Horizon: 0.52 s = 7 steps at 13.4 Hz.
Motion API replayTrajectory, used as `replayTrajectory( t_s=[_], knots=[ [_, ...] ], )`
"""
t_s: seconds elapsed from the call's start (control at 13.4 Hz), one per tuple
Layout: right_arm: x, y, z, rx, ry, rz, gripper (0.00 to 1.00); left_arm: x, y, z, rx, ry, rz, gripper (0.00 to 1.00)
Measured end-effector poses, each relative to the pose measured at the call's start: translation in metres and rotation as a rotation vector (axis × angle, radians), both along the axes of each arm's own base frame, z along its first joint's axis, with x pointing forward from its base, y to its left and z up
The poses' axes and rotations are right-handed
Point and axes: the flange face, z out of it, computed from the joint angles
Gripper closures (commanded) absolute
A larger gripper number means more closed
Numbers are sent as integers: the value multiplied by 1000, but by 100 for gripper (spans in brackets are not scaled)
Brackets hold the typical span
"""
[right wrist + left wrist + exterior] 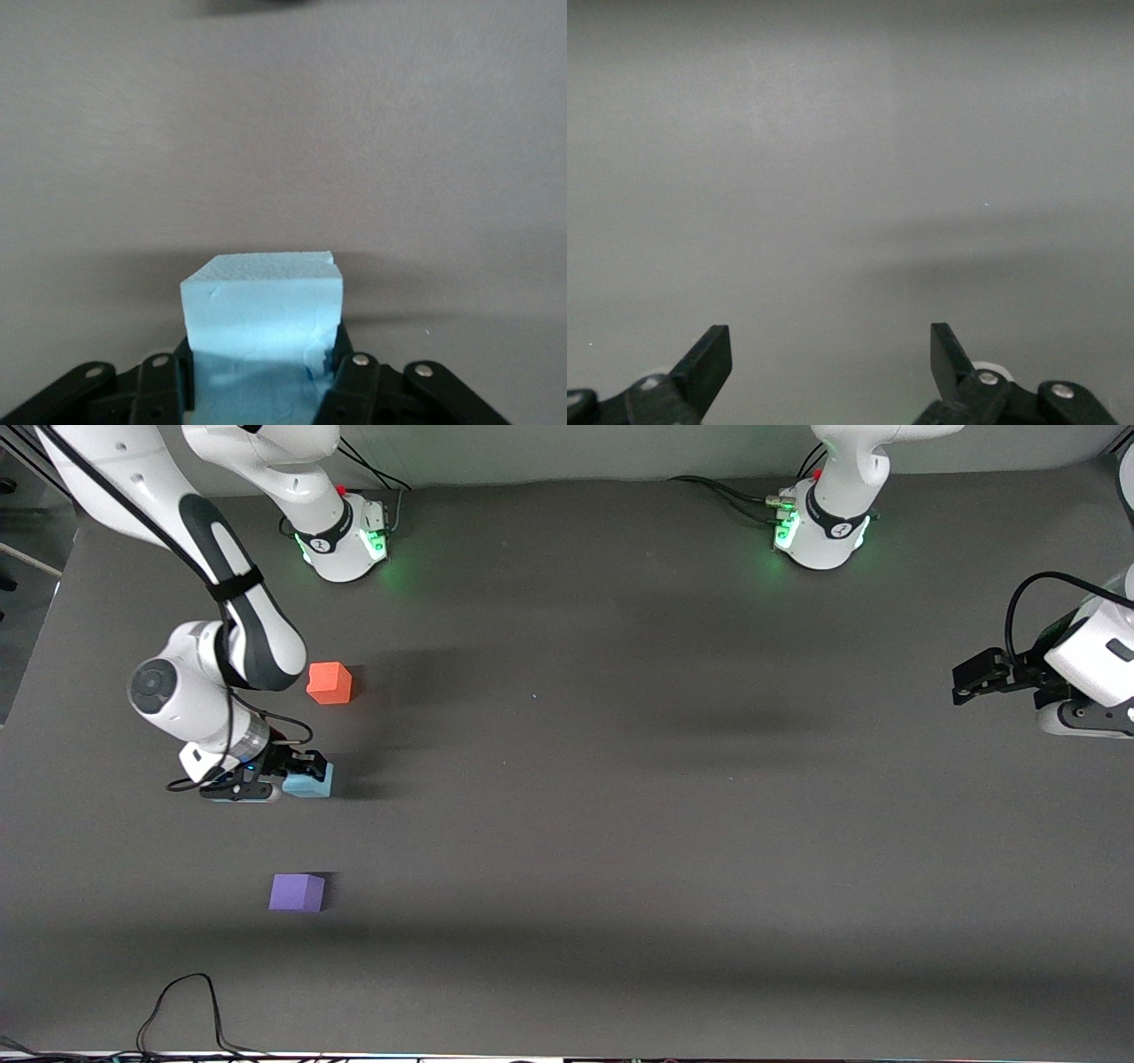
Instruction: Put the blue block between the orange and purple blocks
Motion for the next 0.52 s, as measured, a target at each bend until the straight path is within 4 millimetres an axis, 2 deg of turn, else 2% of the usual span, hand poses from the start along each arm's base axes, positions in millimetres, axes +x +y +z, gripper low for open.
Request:
replayTrajectory(
  t_s=[0.07, 0.15, 0.22, 0.37, 0.52],
  knots=[
    [-3, -1, -14, -4, -2, -2, 80, 0, 0, 0, 0, 0, 0, 0],
    [-4, 0, -21, -5, -4, -2, 33, 0, 0, -1, 0, 1, 0, 0],
    [-4, -1, -18, -5, -8, -3, 0, 0, 0, -1, 0, 2, 0, 0],
    [-3, -2, -18, -6, -9, -5, 0, 1, 0, -1, -1, 2, 0, 0],
    [3, -1, -5, -4, -24, -4, 0, 1, 0, -1, -1, 2, 0, 0]
  ],
)
